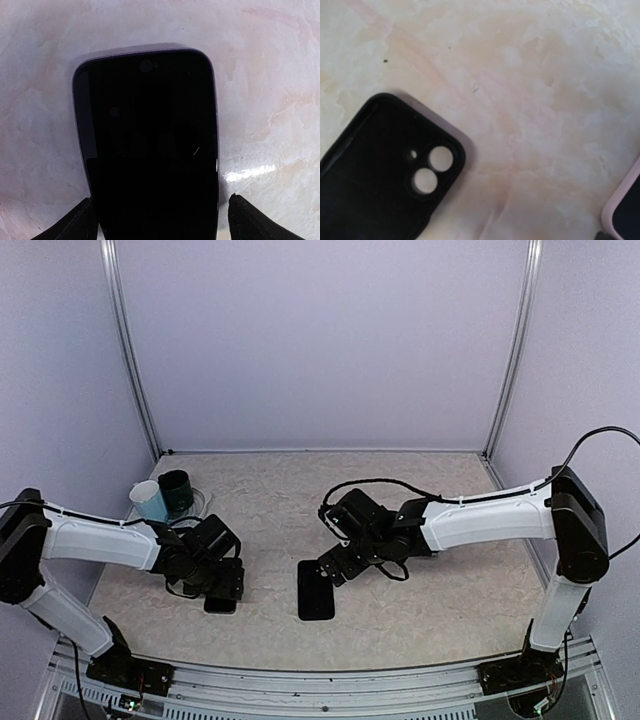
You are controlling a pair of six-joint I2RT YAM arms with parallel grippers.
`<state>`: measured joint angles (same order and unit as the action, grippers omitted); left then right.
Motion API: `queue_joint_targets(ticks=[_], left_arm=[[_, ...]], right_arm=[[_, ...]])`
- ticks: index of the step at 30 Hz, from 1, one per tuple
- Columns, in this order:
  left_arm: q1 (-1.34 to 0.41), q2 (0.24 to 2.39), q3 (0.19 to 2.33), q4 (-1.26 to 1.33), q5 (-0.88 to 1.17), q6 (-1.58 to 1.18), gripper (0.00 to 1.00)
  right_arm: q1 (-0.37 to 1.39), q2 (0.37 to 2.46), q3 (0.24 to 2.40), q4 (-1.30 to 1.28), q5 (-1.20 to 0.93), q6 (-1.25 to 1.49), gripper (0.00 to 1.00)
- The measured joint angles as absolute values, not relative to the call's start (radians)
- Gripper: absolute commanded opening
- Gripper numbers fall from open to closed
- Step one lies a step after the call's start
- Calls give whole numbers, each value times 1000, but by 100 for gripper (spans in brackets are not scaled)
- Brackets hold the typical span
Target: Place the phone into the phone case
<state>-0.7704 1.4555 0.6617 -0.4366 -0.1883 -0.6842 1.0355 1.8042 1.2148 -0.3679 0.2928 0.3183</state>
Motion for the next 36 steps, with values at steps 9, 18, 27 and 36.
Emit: queue_joint_targets(ticks=[9, 18, 27, 36], left_arm=[[-875, 1521, 741, -492, -176, -690, 93], [-984, 1501, 757, -537, -49, -663, 99], [-1020, 1615, 857, -605, -148, -739, 94], [-1043, 1653, 892, -625, -166, -770, 36]], right_arm=[[1034, 1808, 1216, -369, 293, 304, 99], [1024, 1807, 1198, -366, 292, 292, 99], [1023, 1807, 1198, -361, 292, 281, 99], [1019, 1805, 1197, -354, 293, 282, 99]])
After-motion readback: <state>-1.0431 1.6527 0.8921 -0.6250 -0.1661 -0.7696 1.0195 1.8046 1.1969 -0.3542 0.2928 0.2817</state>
